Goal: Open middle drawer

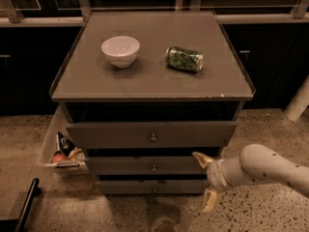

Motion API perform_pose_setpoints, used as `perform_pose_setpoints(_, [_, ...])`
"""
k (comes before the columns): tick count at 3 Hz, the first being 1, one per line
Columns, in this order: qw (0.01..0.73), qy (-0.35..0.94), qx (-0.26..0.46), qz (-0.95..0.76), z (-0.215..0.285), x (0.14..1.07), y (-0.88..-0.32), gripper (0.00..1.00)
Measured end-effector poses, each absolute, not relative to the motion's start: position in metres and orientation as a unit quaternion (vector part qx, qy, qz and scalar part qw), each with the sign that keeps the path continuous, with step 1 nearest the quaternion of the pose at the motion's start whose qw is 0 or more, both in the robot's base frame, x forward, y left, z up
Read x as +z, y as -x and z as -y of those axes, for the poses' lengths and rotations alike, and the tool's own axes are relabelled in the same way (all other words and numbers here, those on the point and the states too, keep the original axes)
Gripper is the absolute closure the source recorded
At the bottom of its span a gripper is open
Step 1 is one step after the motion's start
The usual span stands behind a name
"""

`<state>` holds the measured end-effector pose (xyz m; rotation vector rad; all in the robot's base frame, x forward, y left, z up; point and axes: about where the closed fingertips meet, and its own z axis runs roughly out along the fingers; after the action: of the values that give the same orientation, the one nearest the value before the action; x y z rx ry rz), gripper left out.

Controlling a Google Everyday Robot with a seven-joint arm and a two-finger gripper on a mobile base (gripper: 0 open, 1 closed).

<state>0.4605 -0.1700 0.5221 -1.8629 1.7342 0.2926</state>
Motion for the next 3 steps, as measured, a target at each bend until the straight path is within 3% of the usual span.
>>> perform_pose_setpoints(3, [0.298,0.721,0.106,-0.617,0.154,0.473,-0.479,0.0])
